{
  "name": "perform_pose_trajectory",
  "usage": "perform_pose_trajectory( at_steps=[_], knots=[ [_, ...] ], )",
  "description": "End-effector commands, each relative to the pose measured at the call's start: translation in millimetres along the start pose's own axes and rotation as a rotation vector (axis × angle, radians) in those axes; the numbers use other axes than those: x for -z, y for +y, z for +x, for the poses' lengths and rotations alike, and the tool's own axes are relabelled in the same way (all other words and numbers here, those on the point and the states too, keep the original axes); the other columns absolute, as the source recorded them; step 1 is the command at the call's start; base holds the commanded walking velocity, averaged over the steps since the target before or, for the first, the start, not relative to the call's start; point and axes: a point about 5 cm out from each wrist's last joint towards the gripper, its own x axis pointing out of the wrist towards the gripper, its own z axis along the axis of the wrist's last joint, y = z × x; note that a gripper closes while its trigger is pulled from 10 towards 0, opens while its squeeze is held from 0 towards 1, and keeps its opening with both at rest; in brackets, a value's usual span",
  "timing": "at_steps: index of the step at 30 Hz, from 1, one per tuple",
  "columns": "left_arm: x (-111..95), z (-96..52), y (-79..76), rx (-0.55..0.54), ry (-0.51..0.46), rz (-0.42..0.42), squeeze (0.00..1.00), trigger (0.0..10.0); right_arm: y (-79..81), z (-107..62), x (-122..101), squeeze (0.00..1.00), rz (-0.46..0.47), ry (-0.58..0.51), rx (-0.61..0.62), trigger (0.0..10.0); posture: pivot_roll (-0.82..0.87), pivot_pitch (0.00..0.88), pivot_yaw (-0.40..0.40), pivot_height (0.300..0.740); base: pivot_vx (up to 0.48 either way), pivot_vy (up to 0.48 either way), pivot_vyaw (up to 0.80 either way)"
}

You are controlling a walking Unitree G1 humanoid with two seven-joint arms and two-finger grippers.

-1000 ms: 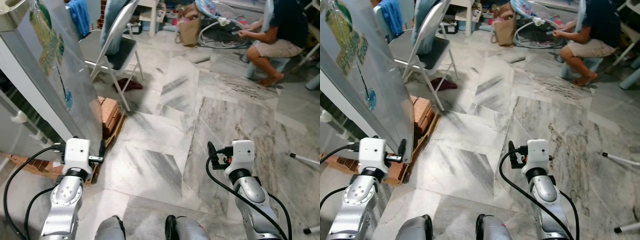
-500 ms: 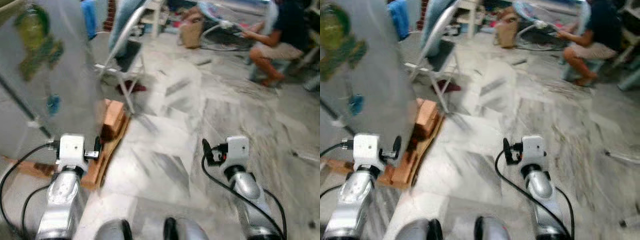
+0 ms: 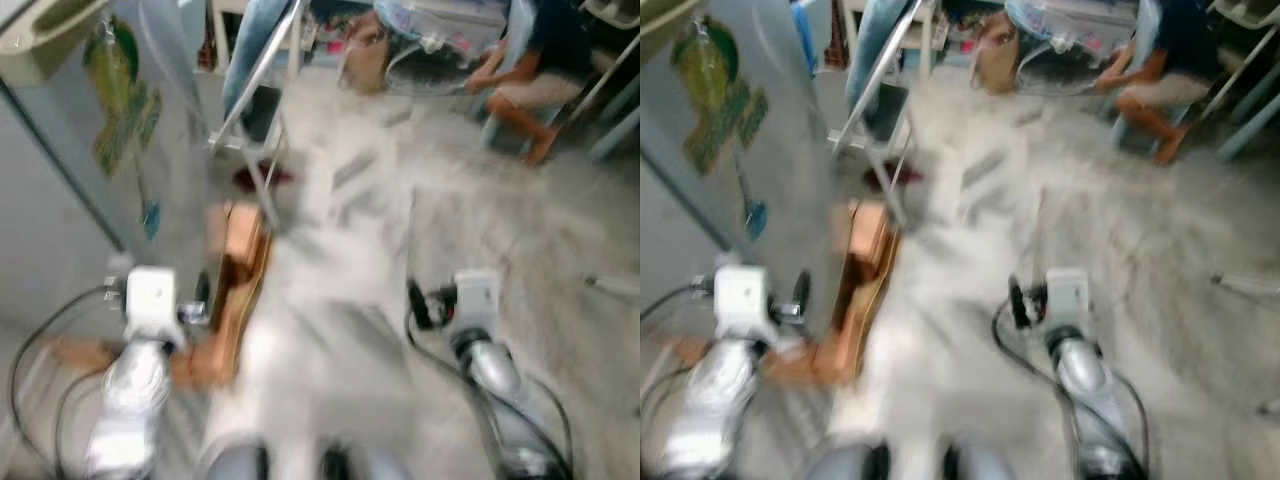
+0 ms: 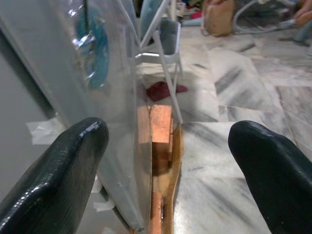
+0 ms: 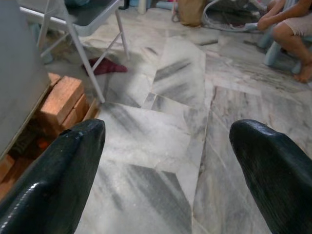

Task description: Restocking fridge

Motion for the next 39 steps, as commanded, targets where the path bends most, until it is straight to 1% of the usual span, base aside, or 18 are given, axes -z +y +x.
perform_pose_trajectory(
  at_steps=[1, 7, 9, 10, 13, 14, 16, 18, 19, 22, 23, 25, 26, 27, 29, 31, 36, 39],
  knots=[
    [-0.9, -0.7, 4.0, -0.008, -0.005, 0.019, 0.0, 10.0, -2.8, -0.4, -2.1, 0.0, -0.005, -0.008, 0.015, 10.0, 0.05, 0.12, -0.076, 0.74, 0.0, 0.0, 0.0],
    [-2.4, 2.2, 2.9, -0.011, -0.011, 0.012, 0.0, 10.0, -3.3, -0.6, -2.2, 0.0, -0.009, -0.006, 0.012, 10.0, 0.05, 0.124, -0.083, 0.74, 0.0, 0.0, 0.0],
    [-3.8, 7.1, 1.0, -0.011, -0.015, 0.007, 0.0, 10.0, -3.7, -1.0, -2.3, 0.0, -0.015, -0.004, 0.006, 10.0, 0.05, 0.126, -0.088, 0.74, 0.0, 0.0, 0.0],
    [-3.8, 7.1, 1.0, -0.011, -0.015, 0.007, 0.0, 10.0, -3.7, -1.0, -2.3, 0.0, -0.015, -0.004, 0.006, 10.0, 0.05, 0.126, -0.088, 0.74, 0.0, 0.0, 0.0],
    [-9.1, 16.9, -1.0, -0.012, -0.031, -0.018, 0.0, 10.0, -7.4, -7.2, -0.6, 0.0, -0.035, 0.013, -0.009, 10.0, 0.04, 0.132, -0.093, 0.74, 0.0, 0.0, 0.0],
    [-9.1, 16.9, -1.0, -0.012, -0.031, -0.018, 0.0, 10.0, -7.4, -7.2, -0.6, 0.0, -0.035, 0.013, -0.009, 10.0, 0.04, 0.132, -0.093, 0.74, 0.0, 0.0, 0.0],
    [-14.6, 25.6, -2.4, -0.011, -0.05, -0.03, 0.0, 10.0, -12.3, -13.7, 3.3, 0.0, -0.049, 0.03, -0.01, 10.0, 0.02, 0.136, -0.096, 0.74, 0.0, 0.0, 0.0],
    [-16.8, 29.0, -2.5, -0.011, -0.056, -0.036, 0.0, 10.0, -14.1, -16.0, 4.4, 0.0, -0.054, 0.035, -0.008, 10.0, 0.02, 0.137, -0.095, 0.74, 0.0, 0.0, 0.0],
    [-19.7, 34.4, -2.5, -0.011, -0.064, -0.036, 0.0, 10.0, -15.3, -18.1, 4.8, 0.0, -0.055, 0.037, -0.004, 10.0, 0.01, 0.143, -0.098, 0.74, 0.0, 0.0, 0.0],
    [-23.6, 43.3, -2.7, -0.014, -0.071, -0.04, 0.0, 10.0, -14.8, -19.5, 3.8, 0.0, -0.055, 0.038, -0.004, 10.0, 0.0, 0.149, -0.099, 0.74, 0.0, 0.0, 0.0],
    [-23.6, 43.3, -2.7, -0.014, -0.071, -0.04, 0.0, 10.0, -14.8, -19.5, 3.8, 0.0, -0.055, 0.038, -0.004, 10.0, 0.0, 0.149, -0.099, 0.74, 0.0, 0.0, 0.0],
    [-29.5, 54.7, 1.1, -0.054, -0.085, -0.038, 0.0, 10.0, -12.3, -20.6, 2.6, 0.0, -0.053, 0.039, -0.011, 10.0, 0.0, 0.156, -0.1, 0.74, 0.0, 0.0, 0.0],
    [-29.5, 54.7, 1.1, -0.054, -0.085, -0.038, 0.0, 10.0, -12.3, -20.6, 2.6, 0.0, -0.053, 0.039, -0.011, 10.0, 0.0, 0.156, -0.1, 0.74, 0.0, 0.0, 0.0],
    [-30.9, 58.2, 4.4, -0.081, -0.086, -0.027, 0.0, 10.0, -11.5, -21.4, 2.6, 0.0, -0.054, 0.041, -0.015, 10.0, 0.0, 0.161, -0.1, 0.74, 0.0, 0.0, 0.0],
    [-32.9, 61.6, 8.0, -0.094, -0.088, -0.028, 0.0, 10.0, -10.8, -22.6, 2.3, 0.0, -0.054, 0.042, -0.017, 10.0, 0.0, 0.166, -0.099, 0.74, 0.0, 0.0, 0.0],
    [-37.6, 66.7, 16.4, -0.137, -0.096, -0.016, 0.0, 10.0, -11.4, -25.4, 3.1, 0.0, -0.053, 0.047, -0.019, 10.0, -0.01, 0.17, -0.099, 0.74, 0.0, 0.0, 0.0],
    [-42.1, 72.1, 21.6, -0.159, -0.105, -0.015, 0.0, 10.0, -11.3, -26.8, 3.8, 0.0, -0.052, 0.053, -0.02, 10.0, -0.01, 0.17, -0.098, 0.74, 0.0, 0.0, 0.0],
    [-44.6, 74.9, 21.0, -0.158, -0.115, -0.016, 0.0, 10.0, -10.0, -26.4, 3.6, 0.0, -0.052, 0.056, -0.024, 10.0, 0.0, 0.172, -0.096, 0.74, 0.0, 0.0, 0.0]
  ],
)
